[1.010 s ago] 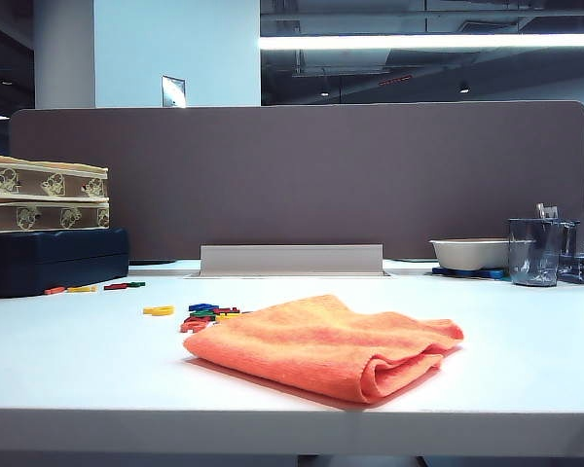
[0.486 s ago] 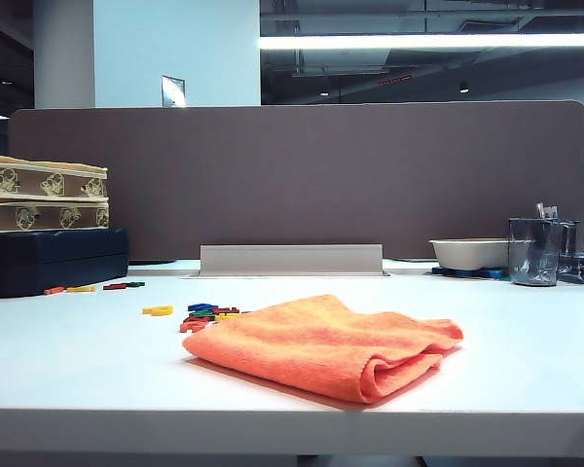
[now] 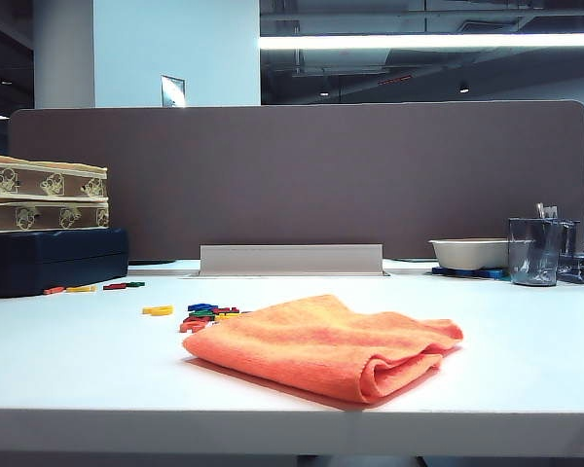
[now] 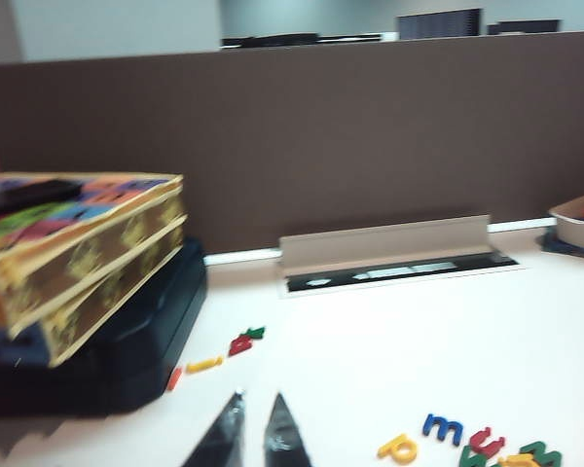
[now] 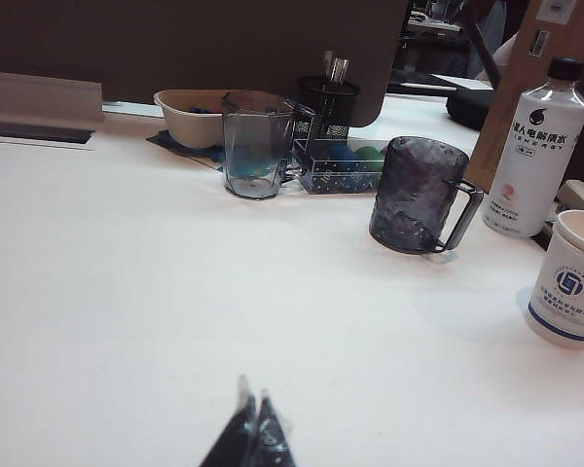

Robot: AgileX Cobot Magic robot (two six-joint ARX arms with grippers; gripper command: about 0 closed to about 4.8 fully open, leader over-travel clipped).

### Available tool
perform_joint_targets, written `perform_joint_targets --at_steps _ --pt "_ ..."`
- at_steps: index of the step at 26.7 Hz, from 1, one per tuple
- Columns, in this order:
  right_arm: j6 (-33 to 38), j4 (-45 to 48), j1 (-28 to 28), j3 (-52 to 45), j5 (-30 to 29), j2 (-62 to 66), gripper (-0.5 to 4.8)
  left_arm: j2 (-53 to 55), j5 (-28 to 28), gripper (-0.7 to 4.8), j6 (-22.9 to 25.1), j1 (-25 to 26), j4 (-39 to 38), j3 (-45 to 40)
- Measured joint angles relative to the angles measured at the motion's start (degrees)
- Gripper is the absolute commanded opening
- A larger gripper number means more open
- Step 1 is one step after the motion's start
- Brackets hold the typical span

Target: Use an orange cloth to wipe the letter magnets on the table away for a distance.

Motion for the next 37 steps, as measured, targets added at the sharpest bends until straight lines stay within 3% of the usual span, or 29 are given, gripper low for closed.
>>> perform_joint_targets --at_steps 5,8,10,13,15,19,22,25,33,37 --pt "0.02 0.0 0.0 0.0 0.0 0.0 -0.01 8.48 4.68 0.31 1.05 0.0 4.42 3.93" --pt "0.02 0.0 0.0 0.0 0.0 0.0 -0.01 16.33 8.74 1.18 1.07 -0.24 6.01 6.93" --pt "0.02 0.0 0.0 0.0 0.0 0.0 -0.01 21.2 9.86 1.21 1.18 -2.32 6.6 8.83" --pt "0.02 0.0 0.0 0.0 -0.02 0.0 -0.01 27.58 9.64 1.4 1.46 -7.28 7.56 11.3" --pt "0.02 0.0 0.0 0.0 0.02 0.0 -0.01 32.87 9.46 1.88 2.05 -11.15 9.25 12.11" --pt "0.0 0.0 0.0 0.0 0.02 0.0 -0.01 41.55 8.46 1.89 2.38 -18.36 12.92 13.49" --pt "0.02 0.0 0.0 0.0 0.0 0.0 -0.01 47.06 8.24 2.76 3.06 -21.57 15.65 14.75" --pt "0.02 0.0 0.0 0.0 0.02 0.0 -0.01 53.66 7.41 2.75 4.52 -25.27 16.85 16.5" --pt "0.0 0.0 0.0 0.0 0.0 0.0 -0.01 64.22 7.17 2.79 5.88 -29.77 23.37 17.31" --pt "0.02 0.0 0.0 0.0 0.0 0.0 -0.01 67.71 7.15 3.15 6.05 -31.21 24.26 17.9"
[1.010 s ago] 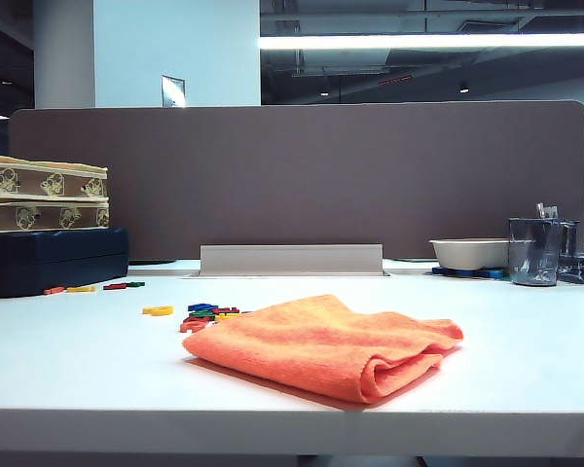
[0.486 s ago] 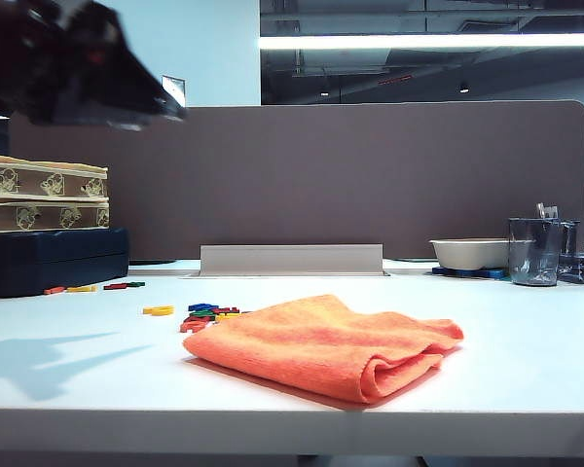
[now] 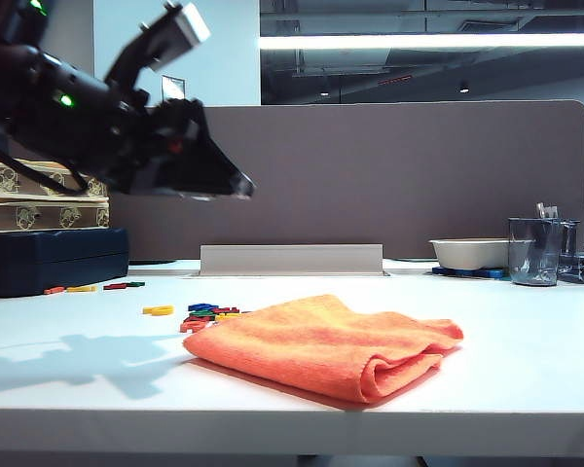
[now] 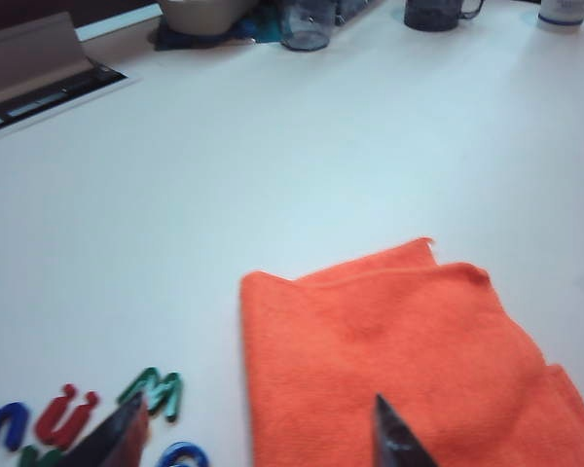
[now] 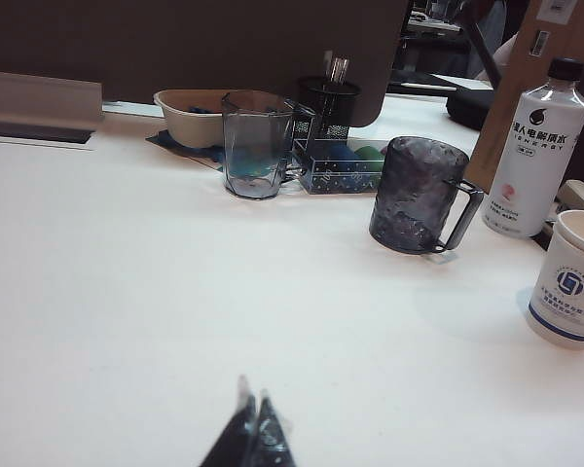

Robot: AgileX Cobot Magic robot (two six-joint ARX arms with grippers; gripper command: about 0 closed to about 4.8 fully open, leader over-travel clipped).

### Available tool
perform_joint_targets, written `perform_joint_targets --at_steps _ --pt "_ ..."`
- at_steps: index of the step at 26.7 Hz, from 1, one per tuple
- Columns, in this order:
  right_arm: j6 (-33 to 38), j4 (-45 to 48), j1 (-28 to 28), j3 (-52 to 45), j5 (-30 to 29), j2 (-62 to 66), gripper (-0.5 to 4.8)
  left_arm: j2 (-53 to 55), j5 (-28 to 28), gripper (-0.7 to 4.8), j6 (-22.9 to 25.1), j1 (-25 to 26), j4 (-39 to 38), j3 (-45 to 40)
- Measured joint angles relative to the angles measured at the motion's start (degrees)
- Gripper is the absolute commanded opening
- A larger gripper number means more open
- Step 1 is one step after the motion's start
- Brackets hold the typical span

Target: Use an orange cloth to wipe the letter magnets on the table away for a distance.

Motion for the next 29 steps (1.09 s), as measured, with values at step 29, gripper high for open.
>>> perform_joint_targets --at_steps 29 --pt "0.0 -0.02 0.02 0.0 -0.04 0.0 -0.01 22.49 -3.1 3.72 2.62 -8.52 -7.93 10.49"
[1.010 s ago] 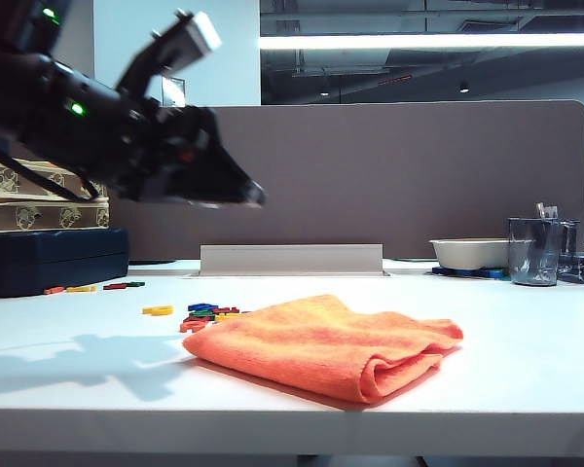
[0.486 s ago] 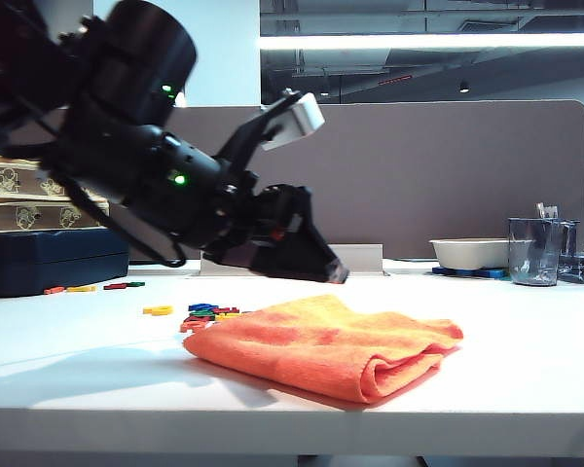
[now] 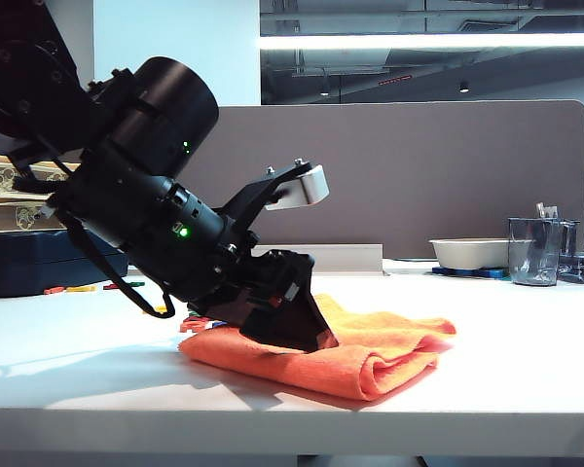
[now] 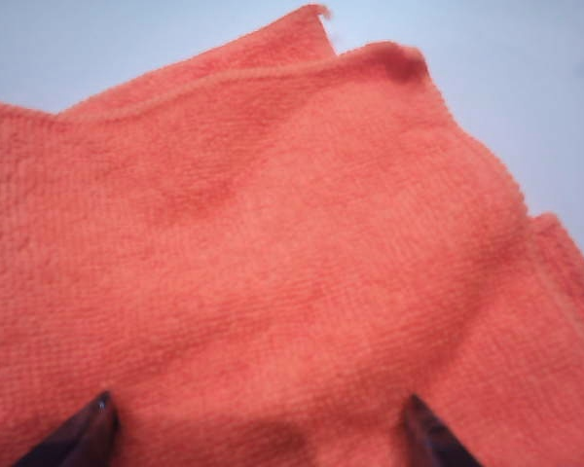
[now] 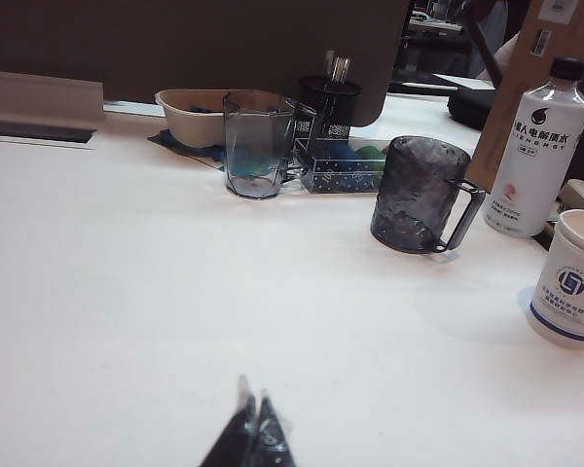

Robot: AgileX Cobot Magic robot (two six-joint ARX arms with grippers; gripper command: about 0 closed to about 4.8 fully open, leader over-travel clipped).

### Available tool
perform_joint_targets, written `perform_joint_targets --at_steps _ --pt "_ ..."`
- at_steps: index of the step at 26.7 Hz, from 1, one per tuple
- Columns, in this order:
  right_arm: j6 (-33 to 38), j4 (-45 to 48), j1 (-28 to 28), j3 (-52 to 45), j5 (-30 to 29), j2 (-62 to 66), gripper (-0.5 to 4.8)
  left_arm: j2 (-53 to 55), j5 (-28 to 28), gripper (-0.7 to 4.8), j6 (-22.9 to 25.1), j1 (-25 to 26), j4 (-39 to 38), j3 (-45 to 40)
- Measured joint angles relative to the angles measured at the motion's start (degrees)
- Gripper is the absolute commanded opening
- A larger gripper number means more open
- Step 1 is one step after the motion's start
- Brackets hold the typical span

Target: Use an orange cloth to wipe the letter magnets on the table away for a distance.

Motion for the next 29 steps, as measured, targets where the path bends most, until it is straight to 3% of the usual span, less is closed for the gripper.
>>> perform_joint_targets --at_steps 3,6,8,9,14,16,23,29 --pt "0.0 0.02 0.0 0.0 0.0 0.0 0.0 0.24 -0.07 3.45 0.0 0.09 0.15 0.0" --pt "0.0 0.02 0.0 0.0 -0.02 0.0 -0.01 0.68 -0.76 1.7 0.13 0.09 0.63 0.0" --pt "-0.02 0.04 0.0 0.0 0.0 0.0 -0.01 1.22 -1.44 0.88 0.11 0.09 1.57 0.09" --pt "0.0 0.0 0.0 0.0 0.0 0.0 -0.01 1.6 -1.49 0.71 0.11 0.11 1.92 0.24" --pt "0.0 0.04 0.0 0.0 -0.02 0.0 -0.01 3.26 -1.55 0.43 2.4 0.11 5.25 0.35" --pt "0.0 0.04 -0.02 0.0 -0.04 0.0 -0.01 3.82 -2.99 -0.09 2.64 0.09 6.58 0.35" --pt "0.0 0.02 -0.02 0.0 -0.02 0.0 -0.01 4.66 -12.41 -0.06 3.04 1.16 9.11 0.48" --pt "0.0 0.02 -0.02 0.0 -0.04 0.0 -0.01 5.16 -13.97 -0.06 3.56 7.8 10.64 0.48"
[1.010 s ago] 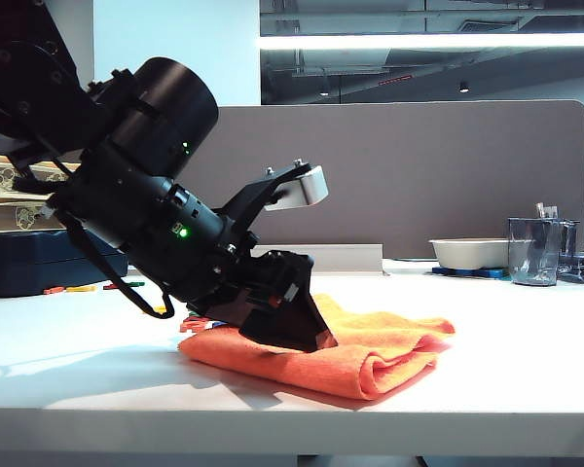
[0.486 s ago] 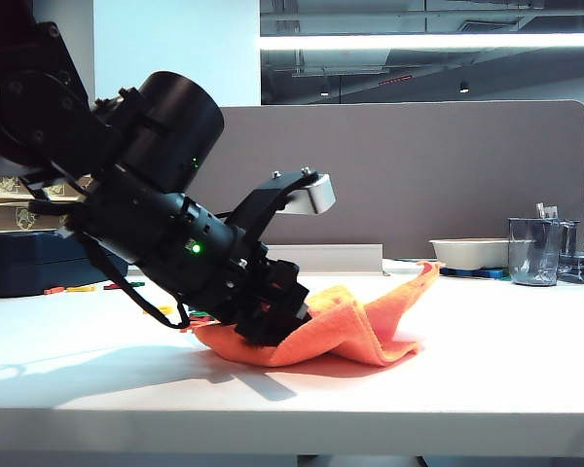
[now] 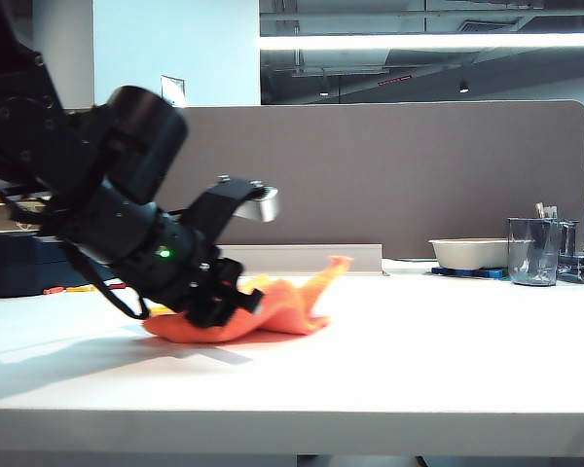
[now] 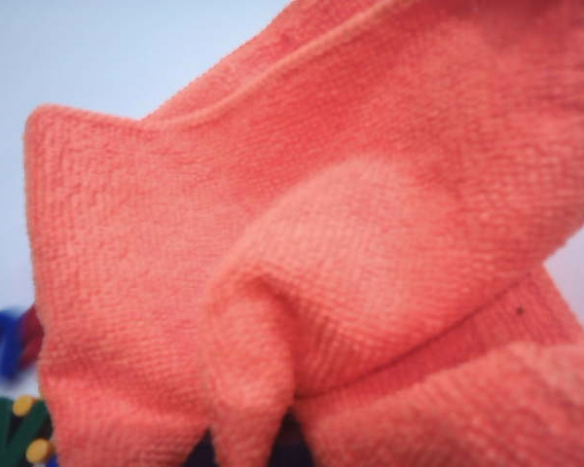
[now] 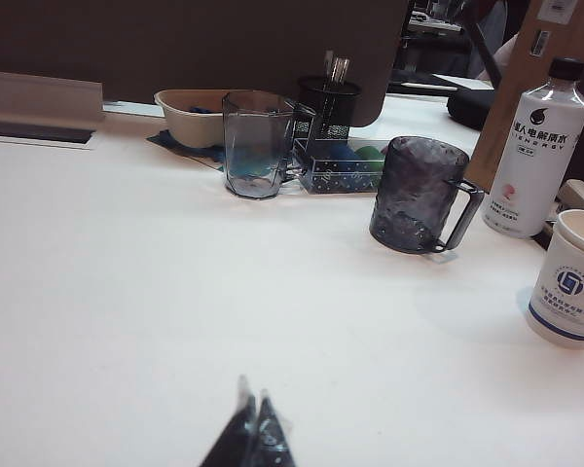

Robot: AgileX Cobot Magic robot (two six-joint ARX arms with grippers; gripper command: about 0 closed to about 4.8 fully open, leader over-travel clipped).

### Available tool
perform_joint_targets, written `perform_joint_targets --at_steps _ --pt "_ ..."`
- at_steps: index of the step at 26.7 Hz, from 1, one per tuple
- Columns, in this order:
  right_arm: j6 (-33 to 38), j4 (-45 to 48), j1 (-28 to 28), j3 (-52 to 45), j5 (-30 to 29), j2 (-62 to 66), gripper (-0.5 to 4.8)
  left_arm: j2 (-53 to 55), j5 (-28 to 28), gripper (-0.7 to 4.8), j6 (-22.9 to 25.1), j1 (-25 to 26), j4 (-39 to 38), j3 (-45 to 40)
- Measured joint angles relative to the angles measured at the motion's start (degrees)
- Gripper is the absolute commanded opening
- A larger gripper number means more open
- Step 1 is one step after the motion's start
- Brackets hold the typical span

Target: Use an orange cloth to wipe the letter magnets on the table away for a distance.

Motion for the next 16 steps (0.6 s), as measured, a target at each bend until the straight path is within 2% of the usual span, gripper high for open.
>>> perform_joint_targets --at_steps 16 --pt "0.0 0.0 0.0 0.0 0.0 0.0 -0.01 0.09 -0.61 -0.06 0.96 15.85 1.16 -0.02"
